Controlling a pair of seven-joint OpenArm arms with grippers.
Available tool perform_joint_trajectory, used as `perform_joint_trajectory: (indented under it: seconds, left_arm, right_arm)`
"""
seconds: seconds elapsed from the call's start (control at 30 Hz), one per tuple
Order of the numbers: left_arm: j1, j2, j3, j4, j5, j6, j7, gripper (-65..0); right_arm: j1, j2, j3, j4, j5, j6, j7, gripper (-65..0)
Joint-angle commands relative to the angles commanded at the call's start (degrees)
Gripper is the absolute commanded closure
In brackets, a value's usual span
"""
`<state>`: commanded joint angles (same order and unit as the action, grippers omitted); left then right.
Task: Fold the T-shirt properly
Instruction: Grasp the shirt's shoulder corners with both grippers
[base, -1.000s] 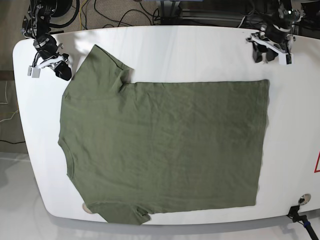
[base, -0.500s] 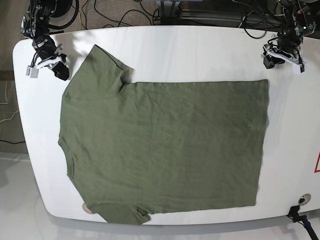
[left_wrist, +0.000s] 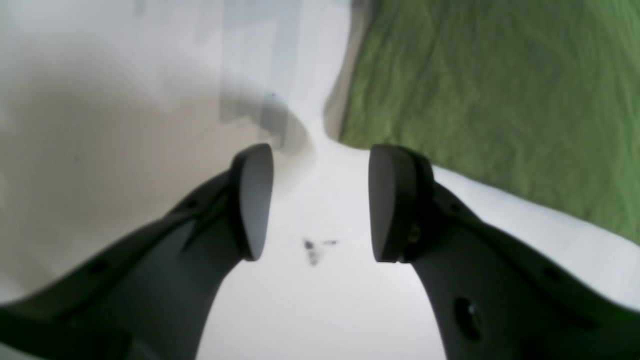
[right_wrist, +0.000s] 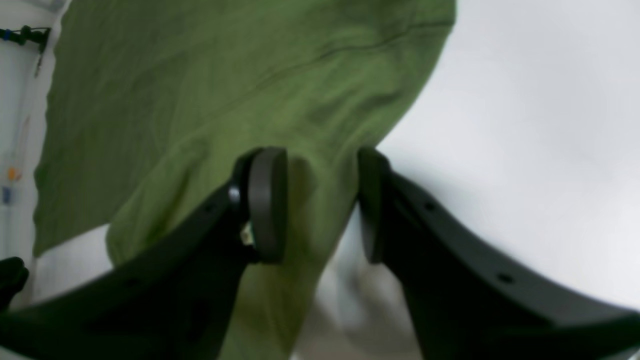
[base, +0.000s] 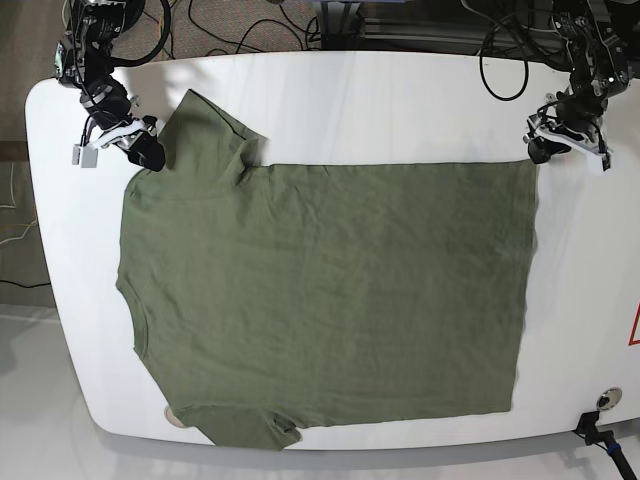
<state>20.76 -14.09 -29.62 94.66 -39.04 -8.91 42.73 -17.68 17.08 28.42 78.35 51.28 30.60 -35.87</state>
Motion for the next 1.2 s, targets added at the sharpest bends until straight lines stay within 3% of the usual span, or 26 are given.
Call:
perform_joint_trajectory:
  seconds: [0.4, 0.63, 0.8, 1.03, 1.17, 1.2]
  left_arm:
    - [-2.6, 0.2, 1.1, -4.4, -0.3, -0.3, 0.5, -29.7]
    - [-3.5, 0.7, 1.6, -7.6, -0.4, -0.3, 0.9, -29.0]
    - [-4.6, 1.1, 1.7, -10.0, -0.9, -0.5, 1.6, -28.7]
    - [-8.0, 1.6, 3.5, -15.1, -1.4, -0.8, 2.2, -28.7]
    - [-10.1, 1.4, 4.6, -17.3, -1.2, -0.9, 2.2, -28.4]
    - [-10.4, 1.4, 4.7, -15.8, -3.0, -2.7, -1.1, -29.3]
  right_arm:
    - [0.0, -1.4, -0.7, -0.1, -0.6, 0.09, 0.2, -23.6]
    - [0.2, -1.7, -0.7, -0.2, -1.6, -0.15, 0.5, -5.5]
    - [0.2, -1.5, -0.8, -0.6, -1.5, -0.09, 0.6, -0.4]
    - [0.4, -1.5, -0.8, -0.5, -1.7, -0.10, 0.4, -1.6]
    - [0.3, -1.5, -0.8, -0.6, -1.5, -0.04, 0.1, -9.0]
    - [0.3, -2.2, -1.1, -1.7, -1.7, -0.31, -1.7, 0.0]
